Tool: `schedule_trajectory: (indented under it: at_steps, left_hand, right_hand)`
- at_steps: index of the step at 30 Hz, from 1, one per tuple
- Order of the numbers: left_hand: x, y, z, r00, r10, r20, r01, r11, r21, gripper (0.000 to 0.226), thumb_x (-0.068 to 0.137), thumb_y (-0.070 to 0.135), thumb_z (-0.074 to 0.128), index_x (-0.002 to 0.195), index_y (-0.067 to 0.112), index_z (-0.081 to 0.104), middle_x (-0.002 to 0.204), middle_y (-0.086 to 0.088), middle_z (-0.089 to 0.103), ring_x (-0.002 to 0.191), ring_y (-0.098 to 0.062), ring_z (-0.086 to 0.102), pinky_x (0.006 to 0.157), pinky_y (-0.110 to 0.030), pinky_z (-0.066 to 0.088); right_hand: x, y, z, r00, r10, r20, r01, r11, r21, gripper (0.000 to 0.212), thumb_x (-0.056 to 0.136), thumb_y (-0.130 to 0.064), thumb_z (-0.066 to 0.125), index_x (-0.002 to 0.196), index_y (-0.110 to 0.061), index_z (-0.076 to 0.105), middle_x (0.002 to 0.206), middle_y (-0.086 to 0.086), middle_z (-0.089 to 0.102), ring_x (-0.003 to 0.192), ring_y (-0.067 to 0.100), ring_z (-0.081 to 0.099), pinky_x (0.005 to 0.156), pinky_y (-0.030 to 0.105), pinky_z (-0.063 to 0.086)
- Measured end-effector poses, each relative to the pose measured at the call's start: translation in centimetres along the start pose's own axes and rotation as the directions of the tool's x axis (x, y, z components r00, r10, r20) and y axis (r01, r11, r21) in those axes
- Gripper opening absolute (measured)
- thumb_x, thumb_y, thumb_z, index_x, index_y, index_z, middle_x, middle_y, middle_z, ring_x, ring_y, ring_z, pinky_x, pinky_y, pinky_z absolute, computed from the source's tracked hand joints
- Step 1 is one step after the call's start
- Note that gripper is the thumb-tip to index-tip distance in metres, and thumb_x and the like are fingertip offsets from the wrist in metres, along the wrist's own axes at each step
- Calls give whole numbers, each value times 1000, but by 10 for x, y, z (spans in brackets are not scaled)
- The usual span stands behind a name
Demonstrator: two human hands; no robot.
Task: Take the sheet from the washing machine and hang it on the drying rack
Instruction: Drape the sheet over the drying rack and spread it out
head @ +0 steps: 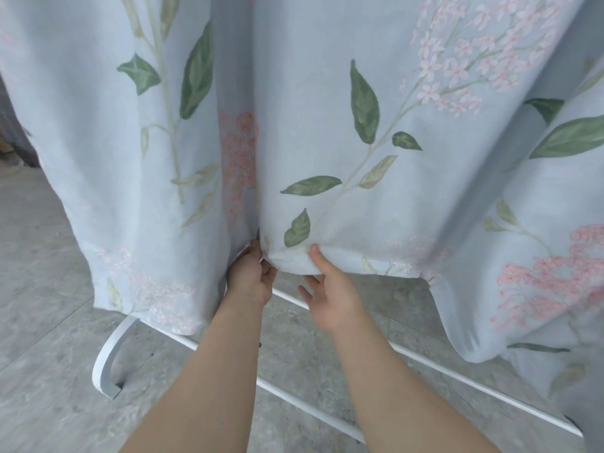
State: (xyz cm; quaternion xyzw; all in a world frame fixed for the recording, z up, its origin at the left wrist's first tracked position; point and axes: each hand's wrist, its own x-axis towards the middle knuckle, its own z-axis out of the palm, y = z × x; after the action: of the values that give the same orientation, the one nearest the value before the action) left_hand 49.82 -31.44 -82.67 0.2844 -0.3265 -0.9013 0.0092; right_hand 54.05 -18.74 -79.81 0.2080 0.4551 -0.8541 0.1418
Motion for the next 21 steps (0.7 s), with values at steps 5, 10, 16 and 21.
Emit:
schedule_trajectory:
  at_steps: [5,10,16,21]
  left_hand:
    - [-6,8,-1,995,-71,67,78,992,-101,17,100,8,55,92,17,67,91,1,72,82,-14,69,74,-30,55]
    - [10,60,-18,960,92,264,-7,953,-304,36,102,26,47,134,15,60,132,-9,65,122,-27,61,105,-49,46]
    - [19,125,-43,960,211,183,-120,903,-412,44,92,33,63,132,15,63,127,-8,69,118,-29,65,102,-50,49]
    - [23,137,-53,978,203,37,-175,912,-370,39,92,42,69,123,18,69,113,-1,75,105,-22,72,94,-42,56]
  right_hand:
    - [19,-8,19,976,-9,-217,31,994,101,18,93,-30,72,106,-18,69,108,0,74,83,12,64,72,26,47]
    - [24,-22,16,929,-44,-368,116,977,177,14,97,-21,68,104,-10,63,90,6,62,64,15,52,47,22,49]
    - [23,-33,29,914,-31,-404,181,923,340,24,100,-13,63,122,-8,55,129,12,51,87,25,58,48,26,58]
    - [21,-35,30,909,-43,-414,211,904,371,40,99,-14,63,137,-9,52,134,10,51,89,28,65,69,36,64]
